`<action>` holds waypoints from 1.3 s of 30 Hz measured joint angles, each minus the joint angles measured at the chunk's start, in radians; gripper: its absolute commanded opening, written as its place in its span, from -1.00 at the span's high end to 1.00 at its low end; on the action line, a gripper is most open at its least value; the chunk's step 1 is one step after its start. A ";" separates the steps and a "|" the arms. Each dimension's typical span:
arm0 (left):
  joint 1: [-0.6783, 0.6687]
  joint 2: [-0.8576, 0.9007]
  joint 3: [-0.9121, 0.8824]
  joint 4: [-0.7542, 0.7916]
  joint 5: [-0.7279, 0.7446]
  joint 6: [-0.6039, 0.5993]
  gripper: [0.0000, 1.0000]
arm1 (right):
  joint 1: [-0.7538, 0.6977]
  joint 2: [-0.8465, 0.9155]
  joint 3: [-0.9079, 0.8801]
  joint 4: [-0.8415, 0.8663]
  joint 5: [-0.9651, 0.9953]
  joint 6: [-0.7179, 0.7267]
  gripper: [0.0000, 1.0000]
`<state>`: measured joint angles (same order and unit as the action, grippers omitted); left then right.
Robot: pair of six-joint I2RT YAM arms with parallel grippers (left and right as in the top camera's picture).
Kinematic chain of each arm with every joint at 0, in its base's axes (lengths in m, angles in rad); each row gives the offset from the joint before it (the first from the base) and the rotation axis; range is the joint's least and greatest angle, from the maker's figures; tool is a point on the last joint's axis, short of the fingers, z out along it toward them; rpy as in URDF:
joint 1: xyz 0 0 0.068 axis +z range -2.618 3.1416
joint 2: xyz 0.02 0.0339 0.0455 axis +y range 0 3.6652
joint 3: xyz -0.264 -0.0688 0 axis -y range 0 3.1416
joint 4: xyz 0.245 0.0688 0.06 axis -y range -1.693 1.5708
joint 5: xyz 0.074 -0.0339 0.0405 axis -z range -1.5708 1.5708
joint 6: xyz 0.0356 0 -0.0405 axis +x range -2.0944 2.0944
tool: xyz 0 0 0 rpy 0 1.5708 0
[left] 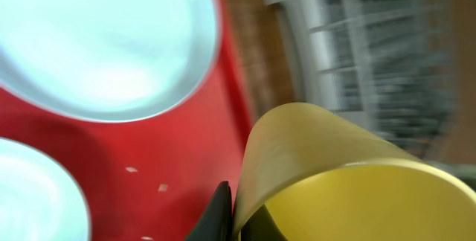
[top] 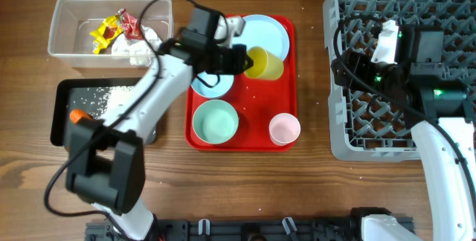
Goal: Sort waste into correct bins and load items into the dishwasher rack
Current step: 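Lift the yellow cup with the left gripper and pass it to the right gripper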
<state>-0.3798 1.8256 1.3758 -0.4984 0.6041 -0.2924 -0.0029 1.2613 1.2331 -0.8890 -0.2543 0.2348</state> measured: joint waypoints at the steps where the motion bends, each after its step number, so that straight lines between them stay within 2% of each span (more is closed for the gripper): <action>1: 0.022 -0.008 0.002 0.002 0.103 -0.002 0.92 | 0.000 0.000 0.000 0.020 -0.029 -0.010 -0.57; 7: 0.103 -0.010 0.003 0.059 0.509 -0.006 0.92 | 0.002 0.000 0.000 0.199 -0.348 -0.064 -0.66; 14: 0.102 -0.010 0.003 0.129 0.767 -0.006 0.92 | 0.072 0.011 0.000 0.315 -0.650 -0.127 -0.73; 22: 0.190 -0.010 0.003 0.188 0.838 -0.037 0.92 | 0.081 0.072 0.000 0.330 -0.775 -0.187 -0.76; 29: 0.198 -0.010 0.003 0.253 0.861 -0.096 0.92 | 0.117 0.222 0.000 0.510 -0.896 -0.178 -0.75; 32: 0.198 -0.010 0.003 0.253 0.860 -0.100 0.92 | 0.147 0.227 0.000 0.579 -0.906 -0.138 -0.64; 37: 0.198 -0.010 0.003 0.253 0.862 -0.103 0.92 | 0.198 0.229 0.000 0.592 -0.889 -0.105 -0.60; 39: 0.195 -0.010 0.003 0.253 0.862 -0.103 0.92 | 0.219 0.247 0.000 0.592 -0.886 -0.104 -0.45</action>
<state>-0.1848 1.8153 1.3792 -0.2451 1.4662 -0.3958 0.2165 1.5082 1.2331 -0.2970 -1.1400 0.1310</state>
